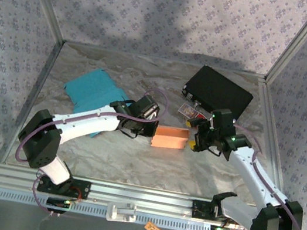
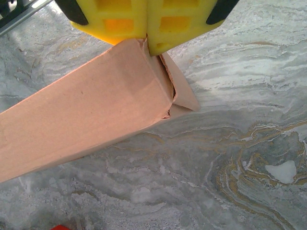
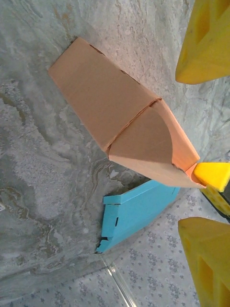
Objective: Fold the paper box
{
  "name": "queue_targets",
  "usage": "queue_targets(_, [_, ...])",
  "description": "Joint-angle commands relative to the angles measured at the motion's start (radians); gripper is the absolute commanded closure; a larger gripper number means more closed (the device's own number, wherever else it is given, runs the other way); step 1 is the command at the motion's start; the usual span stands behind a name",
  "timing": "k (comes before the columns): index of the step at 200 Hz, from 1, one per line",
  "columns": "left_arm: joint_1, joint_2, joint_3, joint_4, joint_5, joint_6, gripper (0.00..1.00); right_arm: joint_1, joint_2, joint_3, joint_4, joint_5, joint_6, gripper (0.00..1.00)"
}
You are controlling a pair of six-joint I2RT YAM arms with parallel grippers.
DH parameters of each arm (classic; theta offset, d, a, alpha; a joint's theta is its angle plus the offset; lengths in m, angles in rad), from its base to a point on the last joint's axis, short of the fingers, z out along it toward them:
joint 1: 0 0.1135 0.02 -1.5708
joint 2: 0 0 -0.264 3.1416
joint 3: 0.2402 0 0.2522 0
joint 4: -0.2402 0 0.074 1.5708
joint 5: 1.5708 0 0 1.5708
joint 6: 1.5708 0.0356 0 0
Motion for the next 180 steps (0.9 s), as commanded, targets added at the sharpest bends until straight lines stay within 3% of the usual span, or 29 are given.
queue_targets(1, [-0.011,0.008,-0.007,-0.068,0.004,-0.014,0.94,-0.007,0.009,-0.018,-0.003,-0.038,0.031,0.29])
queue_targets(56, [-0.011,0.007,0.017,-0.084,0.016,-0.02,0.85,-0.027,0.019,-0.115,-0.015,-0.046,-0.05,0.43])
queue_targets(104, [-0.007,-0.087,0.01,-0.073,0.038,-0.077,0.69,-0.037,0.033,-0.118,-0.049,-0.041,-0.095,0.5])
queue_targets(139, [0.069,-0.153,-0.035,0.006,0.124,-0.196,0.62,-0.036,0.052,-0.118,-0.076,-0.049,-0.122,0.53])
queue_targets(180, [0.129,-0.062,-0.051,0.073,0.235,-0.224,0.62,-0.036,0.06,-0.108,-0.08,-0.044,-0.126,0.52])
